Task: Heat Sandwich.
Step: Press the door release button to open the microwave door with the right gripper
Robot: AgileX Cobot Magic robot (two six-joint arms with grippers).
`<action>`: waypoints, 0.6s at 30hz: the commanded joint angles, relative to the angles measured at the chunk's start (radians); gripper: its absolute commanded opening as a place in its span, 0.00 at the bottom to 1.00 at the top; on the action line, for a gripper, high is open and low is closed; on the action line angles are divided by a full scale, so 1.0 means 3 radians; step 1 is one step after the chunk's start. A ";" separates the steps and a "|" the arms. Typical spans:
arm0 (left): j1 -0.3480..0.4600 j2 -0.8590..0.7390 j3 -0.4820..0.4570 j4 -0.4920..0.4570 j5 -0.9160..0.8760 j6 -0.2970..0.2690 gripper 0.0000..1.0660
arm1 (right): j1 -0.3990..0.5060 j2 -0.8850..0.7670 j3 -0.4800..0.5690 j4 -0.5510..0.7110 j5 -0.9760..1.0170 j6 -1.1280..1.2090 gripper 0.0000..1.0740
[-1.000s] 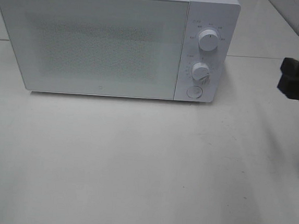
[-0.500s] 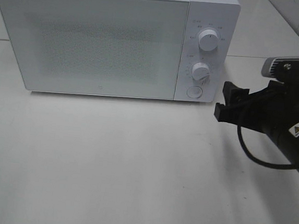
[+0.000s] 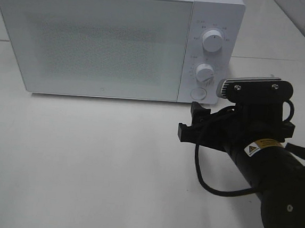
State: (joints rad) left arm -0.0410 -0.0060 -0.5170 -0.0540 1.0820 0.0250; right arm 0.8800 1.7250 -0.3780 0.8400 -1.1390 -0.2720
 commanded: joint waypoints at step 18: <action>0.0007 -0.0040 0.0007 -0.0027 -0.0040 0.0003 0.91 | 0.0077 0.0017 -0.0053 0.0137 -0.0070 0.2067 0.68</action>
State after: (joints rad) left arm -0.0410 -0.0060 -0.5170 -0.0550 1.0820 0.0250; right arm 0.9010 1.7270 -0.3860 0.8870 -1.1480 0.2210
